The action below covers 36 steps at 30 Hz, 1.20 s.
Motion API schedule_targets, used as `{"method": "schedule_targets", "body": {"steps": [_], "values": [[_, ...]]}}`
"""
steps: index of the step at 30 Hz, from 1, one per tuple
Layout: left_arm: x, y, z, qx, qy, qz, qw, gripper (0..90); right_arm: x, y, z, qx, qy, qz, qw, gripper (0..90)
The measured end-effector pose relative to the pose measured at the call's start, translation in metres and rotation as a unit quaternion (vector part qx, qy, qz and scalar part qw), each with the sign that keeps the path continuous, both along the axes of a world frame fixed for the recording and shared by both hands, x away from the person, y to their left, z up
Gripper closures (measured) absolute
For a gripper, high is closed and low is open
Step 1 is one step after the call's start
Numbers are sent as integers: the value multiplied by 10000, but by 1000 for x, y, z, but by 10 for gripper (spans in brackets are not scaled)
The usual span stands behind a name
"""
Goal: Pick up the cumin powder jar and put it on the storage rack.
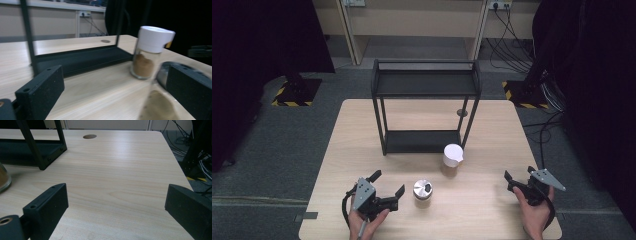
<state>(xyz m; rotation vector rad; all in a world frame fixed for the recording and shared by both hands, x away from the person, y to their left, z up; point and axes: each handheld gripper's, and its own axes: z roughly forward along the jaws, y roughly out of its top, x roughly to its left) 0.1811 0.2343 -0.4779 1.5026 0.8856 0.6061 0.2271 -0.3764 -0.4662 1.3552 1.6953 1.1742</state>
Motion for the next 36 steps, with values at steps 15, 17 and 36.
{"method": "schedule_targets", "body": {"steps": [15, 17, 36], "values": [[-2, -30, 3, 318, -67, -631, 9975, 10, 0, 1, 1, -25, 13, 2, 10000, 50], [-1, -34, 3, 376, -62, -698, 9968, 11, 1, 1, 1, -34, 19, 10, 10000, 50], [16, -69, 2, 1121, 285, -717, 9907, 111, 1, 1, 1, -42, 14, 28, 10000, 50]]}}
